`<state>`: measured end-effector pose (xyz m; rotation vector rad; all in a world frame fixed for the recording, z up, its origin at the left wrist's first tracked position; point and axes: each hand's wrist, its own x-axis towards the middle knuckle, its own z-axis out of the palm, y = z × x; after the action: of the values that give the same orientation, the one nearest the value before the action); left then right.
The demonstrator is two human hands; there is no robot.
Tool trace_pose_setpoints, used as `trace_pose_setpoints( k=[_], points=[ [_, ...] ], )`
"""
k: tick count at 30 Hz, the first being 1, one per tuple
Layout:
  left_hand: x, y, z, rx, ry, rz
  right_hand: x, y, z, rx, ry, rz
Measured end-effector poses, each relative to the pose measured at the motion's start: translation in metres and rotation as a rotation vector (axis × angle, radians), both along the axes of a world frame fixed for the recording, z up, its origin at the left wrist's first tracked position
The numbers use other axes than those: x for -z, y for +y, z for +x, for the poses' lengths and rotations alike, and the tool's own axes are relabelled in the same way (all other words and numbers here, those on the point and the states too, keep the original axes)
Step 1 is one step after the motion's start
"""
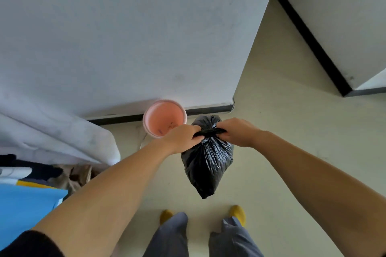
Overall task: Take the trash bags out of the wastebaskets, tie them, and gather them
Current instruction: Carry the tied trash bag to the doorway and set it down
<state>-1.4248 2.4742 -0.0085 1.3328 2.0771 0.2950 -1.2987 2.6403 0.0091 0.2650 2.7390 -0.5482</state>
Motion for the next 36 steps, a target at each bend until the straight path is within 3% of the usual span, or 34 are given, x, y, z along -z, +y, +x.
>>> trace_pose_setpoints(
  k=[7, 14, 21, 27, 36],
  points=[
    [-0.026, -0.032, 0.029, -0.340, 0.002, 0.010, -0.027, -0.004, -0.023, -0.323, 0.045, 0.023],
    [-0.022, -0.074, 0.125, -0.826, 0.018, 0.035, -0.029, -0.033, -0.026, -0.824, 0.005, 0.078],
    [-0.031, -0.141, 0.239, -1.233, 0.014, 0.055, -0.034, -0.122, 0.013, -1.228, 0.092, 0.118],
    [-0.031, -0.202, 0.387, -1.587, 0.028, 0.052, -0.034, -0.226, 0.105, -1.537, 0.144, 0.063],
    [-0.049, -0.256, 0.687, -2.037, 0.119, -0.015, -0.041, -0.378, 0.350, -1.996, 0.254, -0.099]
  ],
)
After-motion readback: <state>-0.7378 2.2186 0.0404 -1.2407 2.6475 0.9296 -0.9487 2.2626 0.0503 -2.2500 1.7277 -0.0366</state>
